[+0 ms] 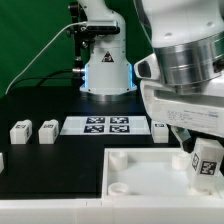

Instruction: Assemble one leg

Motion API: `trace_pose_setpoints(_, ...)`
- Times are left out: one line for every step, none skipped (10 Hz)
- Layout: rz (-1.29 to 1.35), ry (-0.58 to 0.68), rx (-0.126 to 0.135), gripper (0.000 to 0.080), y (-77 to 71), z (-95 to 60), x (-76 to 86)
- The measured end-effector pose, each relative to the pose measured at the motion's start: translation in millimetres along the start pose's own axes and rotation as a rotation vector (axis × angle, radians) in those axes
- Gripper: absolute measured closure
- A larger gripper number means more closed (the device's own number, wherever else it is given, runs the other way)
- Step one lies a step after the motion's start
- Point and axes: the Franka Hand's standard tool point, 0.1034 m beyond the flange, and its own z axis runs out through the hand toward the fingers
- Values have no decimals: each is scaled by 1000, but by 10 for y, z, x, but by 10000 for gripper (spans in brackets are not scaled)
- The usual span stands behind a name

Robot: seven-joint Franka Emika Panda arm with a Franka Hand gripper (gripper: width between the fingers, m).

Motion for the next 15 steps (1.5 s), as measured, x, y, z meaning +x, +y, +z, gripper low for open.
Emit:
trace_pose_setpoints(-72,-2,1,151,10,12,4)
trace_pose_setpoints(-192,-1,-1,150,23,13,23)
trace_pose_setpoints(-319,3,-18,150,30,14,20)
trace_pose_setpoints(-446,19,-45,150,18,6,22)
trace_pose_setpoints(-593,26,-58,150,20,-2,35)
trace_pose_setpoints(-756,32,-72,150,26,-13,63)
trace_pose_setpoints(-837,35,-74,150,25,-18,80)
trace_pose_setpoints(-764,33,-67,150,20,-10,65)
trace_pose_setpoints(-770,33,-68,259,24,-10,70)
trace_pose_setpoints(-756,33,-66,395,23,-8,67)
trace_pose_setpoints(-623,36,-60,395,18,-15,69)
trace_pose_setpoints(-554,38,-57,479,20,-15,74)
trace_pose_setpoints(-441,43,-53,479,20,-18,83)
trace_pose_setpoints(-350,45,-48,479,21,-19,90)
trace_pose_setpoints(-265,46,-44,479,23,-19,95)
